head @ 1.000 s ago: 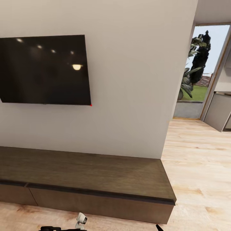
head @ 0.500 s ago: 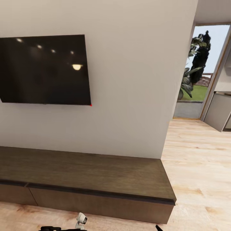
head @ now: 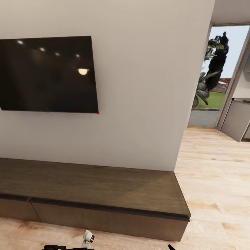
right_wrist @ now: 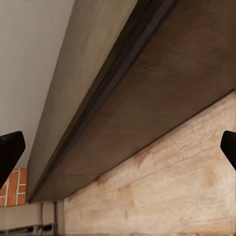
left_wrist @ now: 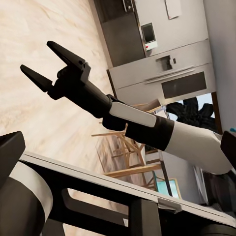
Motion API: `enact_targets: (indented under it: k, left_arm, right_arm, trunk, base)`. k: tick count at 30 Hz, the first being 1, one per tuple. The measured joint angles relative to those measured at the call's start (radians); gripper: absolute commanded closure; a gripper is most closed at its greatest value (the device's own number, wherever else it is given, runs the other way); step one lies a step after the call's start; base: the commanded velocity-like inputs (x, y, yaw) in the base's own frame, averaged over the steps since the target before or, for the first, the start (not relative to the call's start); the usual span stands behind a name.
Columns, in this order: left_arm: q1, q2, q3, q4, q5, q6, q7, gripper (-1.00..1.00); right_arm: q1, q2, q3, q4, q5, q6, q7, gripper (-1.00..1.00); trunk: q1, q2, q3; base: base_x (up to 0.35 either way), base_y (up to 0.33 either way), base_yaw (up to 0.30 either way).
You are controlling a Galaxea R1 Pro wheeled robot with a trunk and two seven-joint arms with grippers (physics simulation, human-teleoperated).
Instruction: Place each of the two pumpkins and all three candles from the living room inside a cabinet in the living room (use any cabinet), then make sure every cabinet is closed, and position the cauldron so it is next to a table in the living room.
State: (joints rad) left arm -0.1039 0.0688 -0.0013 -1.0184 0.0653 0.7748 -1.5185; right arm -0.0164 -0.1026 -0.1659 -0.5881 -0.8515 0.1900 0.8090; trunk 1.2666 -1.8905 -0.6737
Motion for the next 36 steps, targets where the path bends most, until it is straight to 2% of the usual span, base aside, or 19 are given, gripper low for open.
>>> enact_targets:
  k: [8, 11, 13, 15, 18, 21, 24, 27, 34, 36]
  left_arm:
    - [0.001, 0.001, -0.003, 0.0, 0.003, 0.0, -0.001, -1.0]
    - [0.0, -0.002, -0.013, -0.001, 0.002, 0.0, 0.001, -1.0]
    - [0.0, -0.014, -0.019, -0.009, 0.004, 0.003, 0.003, -1.0]
    - [-0.013, -0.043, -0.023, -0.063, 0.01, 0.018, 0.003, -1.0]
    - [-0.042, -0.089, -0.027, -0.154, 0.009, 0.108, 0.011, -1.0]
    - [-0.088, -0.117, -0.028, -0.172, 0.008, 0.173, 0.015, -1.0]
    - [-0.122, -0.13, -0.031, -0.173, 0.01, 0.192, 0.014, -1.0]
    - [-0.148, -0.138, -0.032, -0.16, 0.011, 0.197, 0.013, -1.0]
    - [-0.159, -0.146, -0.033, -0.152, 0.011, 0.2, 0.013, -1.0]
    - [-0.159, -0.147, -0.034, -0.148, 0.01, 0.199, 0.014, -1.0]
  right_arm:
    - [0.0, -0.002, -0.001, -0.002, 0.0, 0.039, 0.004, -1.0]
    - [0.0, -0.021, -0.002, -0.009, -0.015, 0.042, 0.007, -1.0]
    - [-0.001, -0.033, -0.001, -0.021, -0.038, 0.046, 0.008, -1.0]
    - [-0.001, -0.05, -0.001, -0.077, -0.097, 0.095, 0.009, -1.0]
    - [-0.002, -0.068, -0.001, -0.175, -0.14, 0.165, 0.006, -1.0]
    - [-0.011, -0.09, -0.002, -0.225, -0.165, 0.191, 0.002, -1.0]
    - [-0.025, -0.107, -0.002, -0.24, -0.208, 0.199, 0.0, -1.0]
    - [-0.05, -0.112, -0.001, -0.245, -0.228, 0.202, -0.008, -1.0]
    - [-0.071, -0.119, -0.001, -0.246, -0.236, 0.205, -0.013, -1.0]
    - [-0.096, -0.12, -0.001, -0.234, -0.237, 0.208, -0.013, -1.0]
  trunk:
    - [0.0, 0.0, -0.012]
    - [0.0, 0.0, -0.017]
    - [0.0, 0.0, -0.02]
    - [0.0, 0.0, -0.022]
    - [0.0, 0.0, -0.024]
    - [0.0, 0.0, -0.024]
    - [0.0, 0.0, -0.024]
    - [0.0, 0.0, -0.024]
    - [0.0, 0.0, -0.024]
    - [0.0, 0.0, -0.024]
  base:
    - [0.0, 0.0, 0.0]
    - [0.0, 0.0, 0.0]
    - [0.0, 0.0, 0.0]
    - [0.0, 0.0, 0.0]
    - [0.0, 0.0, 0.0]
    - [0.0, 0.0, 0.0]
    - [0.0, 0.0, 0.0]
    - [0.0, 0.0, 0.0]
    - [0.0, 0.0, 0.0]
    - [0.0, 0.0, 0.0]
